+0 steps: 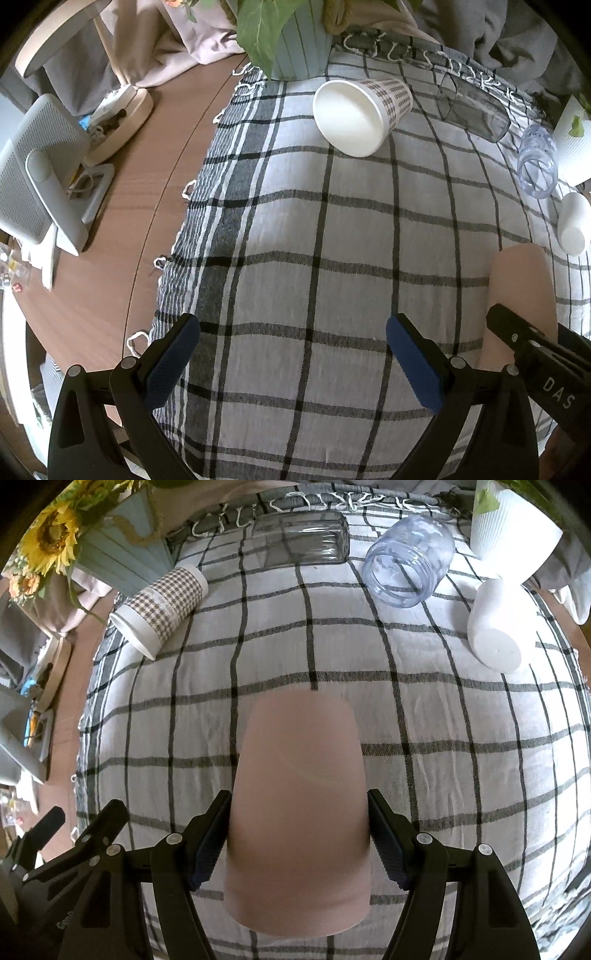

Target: Flip cup upside down

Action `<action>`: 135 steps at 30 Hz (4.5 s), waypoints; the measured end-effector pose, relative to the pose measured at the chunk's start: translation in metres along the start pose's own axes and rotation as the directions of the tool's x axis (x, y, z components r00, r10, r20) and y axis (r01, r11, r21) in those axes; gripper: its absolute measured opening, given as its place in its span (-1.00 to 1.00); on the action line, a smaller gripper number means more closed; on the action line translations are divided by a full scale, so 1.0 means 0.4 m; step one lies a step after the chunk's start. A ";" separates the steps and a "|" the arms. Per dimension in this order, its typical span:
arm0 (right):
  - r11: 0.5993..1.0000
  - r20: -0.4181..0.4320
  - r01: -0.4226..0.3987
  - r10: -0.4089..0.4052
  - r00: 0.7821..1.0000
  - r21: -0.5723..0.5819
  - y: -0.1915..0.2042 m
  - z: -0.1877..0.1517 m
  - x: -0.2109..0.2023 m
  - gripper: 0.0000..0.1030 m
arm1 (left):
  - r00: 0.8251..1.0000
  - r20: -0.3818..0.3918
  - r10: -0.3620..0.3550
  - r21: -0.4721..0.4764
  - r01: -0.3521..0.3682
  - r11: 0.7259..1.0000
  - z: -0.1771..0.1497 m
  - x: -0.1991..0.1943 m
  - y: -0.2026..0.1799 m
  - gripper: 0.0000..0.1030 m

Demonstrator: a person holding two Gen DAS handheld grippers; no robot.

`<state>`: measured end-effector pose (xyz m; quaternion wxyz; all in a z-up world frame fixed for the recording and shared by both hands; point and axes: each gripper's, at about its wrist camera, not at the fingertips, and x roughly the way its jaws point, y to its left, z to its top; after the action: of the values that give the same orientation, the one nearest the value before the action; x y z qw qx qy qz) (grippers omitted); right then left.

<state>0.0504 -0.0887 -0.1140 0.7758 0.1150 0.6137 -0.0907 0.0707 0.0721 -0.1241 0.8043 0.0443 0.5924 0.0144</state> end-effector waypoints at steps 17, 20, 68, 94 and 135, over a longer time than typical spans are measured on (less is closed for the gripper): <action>0.998 0.191 -0.033 0.023 0.981 0.051 -0.050 0.013 -0.191 0.55 | 0.996 0.060 -0.068 0.075 0.063 0.995 0.019 -0.121 -0.078 1.00; 0.995 0.201 -0.035 0.016 0.980 0.092 -0.090 0.018 -0.211 0.56 | 0.993 0.062 -0.100 0.118 0.092 0.989 0.030 -0.140 -0.132 1.00; 0.948 0.109 -0.023 -0.013 0.994 0.317 -0.351 0.031 -0.170 0.56 | 0.965 -0.097 -0.244 0.246 0.261 0.934 0.140 -0.100 -0.391 0.25; 0.949 0.127 0.022 -0.065 0.990 0.315 -0.363 0.035 -0.184 0.56 | 0.965 -0.072 -0.251 0.282 0.261 0.923 0.137 -0.093 -0.423 0.49; 1.000 0.436 0.013 -0.016 0.900 0.011 -0.154 -0.128 -0.445 0.76 | 0.951 0.279 -0.132 0.077 0.114 0.990 -0.097 -0.371 -0.118 0.99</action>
<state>-0.0556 -0.1328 0.0437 0.8923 0.0902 0.4251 -0.1224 -0.0118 0.0161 0.0014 0.8786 0.0332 0.4726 -0.0600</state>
